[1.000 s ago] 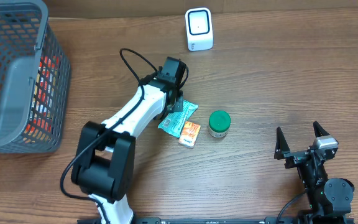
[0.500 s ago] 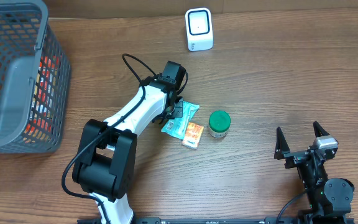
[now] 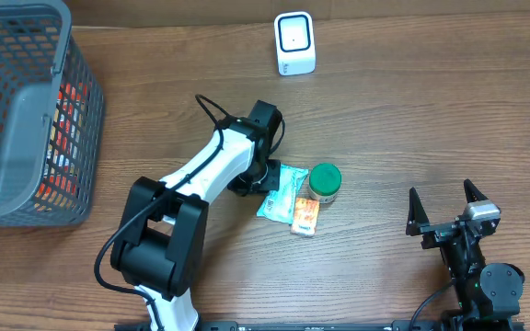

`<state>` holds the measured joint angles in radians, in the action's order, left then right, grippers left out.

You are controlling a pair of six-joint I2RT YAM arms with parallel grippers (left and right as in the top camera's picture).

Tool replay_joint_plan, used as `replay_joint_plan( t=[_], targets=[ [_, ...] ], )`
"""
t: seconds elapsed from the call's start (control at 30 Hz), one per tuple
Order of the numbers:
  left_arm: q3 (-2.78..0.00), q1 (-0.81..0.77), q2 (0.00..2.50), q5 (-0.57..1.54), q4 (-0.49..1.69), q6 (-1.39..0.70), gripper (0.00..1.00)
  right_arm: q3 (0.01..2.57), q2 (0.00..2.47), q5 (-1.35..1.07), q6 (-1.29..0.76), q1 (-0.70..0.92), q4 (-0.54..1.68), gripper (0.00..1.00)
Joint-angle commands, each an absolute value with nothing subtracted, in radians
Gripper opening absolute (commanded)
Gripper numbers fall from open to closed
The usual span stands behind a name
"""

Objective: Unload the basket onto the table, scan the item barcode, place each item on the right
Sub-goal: 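Lower the packets onto the table beside the green-lid jar and release, then move the left gripper back into the grey basket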

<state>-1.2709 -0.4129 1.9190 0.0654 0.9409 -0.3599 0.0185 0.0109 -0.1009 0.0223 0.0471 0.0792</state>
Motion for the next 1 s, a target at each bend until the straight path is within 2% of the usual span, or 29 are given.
replay_joint_plan(
  t=[0.0,0.17,0.27,0.3,0.6,0.73,0.8,0.87,0.9,0.93,0.97],
  targets=[
    [-1.268,-0.419,1.923,0.086,0.965,-0.373,0.15,0.008,0.003,-0.106,0.023,0.044,0.076,1.00],
    [-1.271,-0.416,1.922,0.072,0.963,-0.374,0.16,0.008,0.003,-0.106,0.023,0.044,0.076,1.00],
    [-1.288,-0.410,1.918,0.072,0.974,-0.374,0.05,0.008,0.003,-0.106,0.023,0.044,0.076,1.00],
    [-1.296,-0.409,1.914,0.072,0.983,-0.375,0.04,0.008,0.003,-0.106,0.023,0.044,0.076,1.00],
    [-1.456,-0.396,1.749,-0.085,1.088,-0.382,0.05,0.008,0.003,-0.106,0.024,0.044,0.076,1.00],
    [-1.563,-0.339,1.649,-0.170,1.143,-0.381,0.10,0.008,0.003,-0.106,0.023,0.044,0.076,1.00],
    [-1.628,-0.286,1.609,-0.210,1.175,-0.381,0.15,0.008,0.003,-0.106,0.023,0.044,0.076,1.00],
    [-1.698,-0.215,1.574,-0.234,1.201,-0.371,0.24,0.008,0.003,-0.106,0.023,0.044,0.076,1.00],
    [-1.737,-0.171,1.559,-0.239,1.208,-0.358,0.33,0.008,0.003,-0.106,0.023,0.044,0.076,1.00],
    [-1.766,-0.132,1.545,-0.239,1.206,-0.341,0.50,0.008,0.003,-0.106,0.023,0.044,0.076,1.00],
    [-1.796,-0.086,1.532,-0.239,1.196,-0.323,0.73,0.008,0.003,-0.106,0.023,0.044,0.076,1.00]
  ],
)
